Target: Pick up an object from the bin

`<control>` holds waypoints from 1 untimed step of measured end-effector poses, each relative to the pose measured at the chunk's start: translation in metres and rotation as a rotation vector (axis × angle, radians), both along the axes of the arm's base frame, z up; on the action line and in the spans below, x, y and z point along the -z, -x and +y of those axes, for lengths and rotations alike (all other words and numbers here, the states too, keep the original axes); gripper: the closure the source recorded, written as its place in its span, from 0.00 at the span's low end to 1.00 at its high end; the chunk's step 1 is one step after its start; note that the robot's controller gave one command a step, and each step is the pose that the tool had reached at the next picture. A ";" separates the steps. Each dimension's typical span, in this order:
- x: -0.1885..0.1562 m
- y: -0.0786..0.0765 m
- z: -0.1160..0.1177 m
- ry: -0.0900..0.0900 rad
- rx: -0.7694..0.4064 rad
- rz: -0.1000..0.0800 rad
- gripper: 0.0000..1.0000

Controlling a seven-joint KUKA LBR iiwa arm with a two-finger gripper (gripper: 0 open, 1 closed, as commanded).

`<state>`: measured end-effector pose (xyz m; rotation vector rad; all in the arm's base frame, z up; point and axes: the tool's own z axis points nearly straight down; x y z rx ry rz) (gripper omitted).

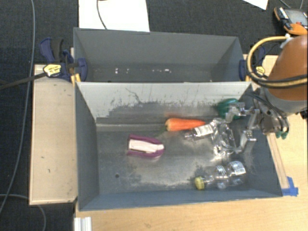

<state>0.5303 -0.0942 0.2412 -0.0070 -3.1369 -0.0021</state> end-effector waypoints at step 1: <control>-0.004 -0.002 0.000 0.002 -0.005 -0.008 0.00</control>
Offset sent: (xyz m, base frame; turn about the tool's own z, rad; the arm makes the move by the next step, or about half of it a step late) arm 0.0616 0.0056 -0.1712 0.0624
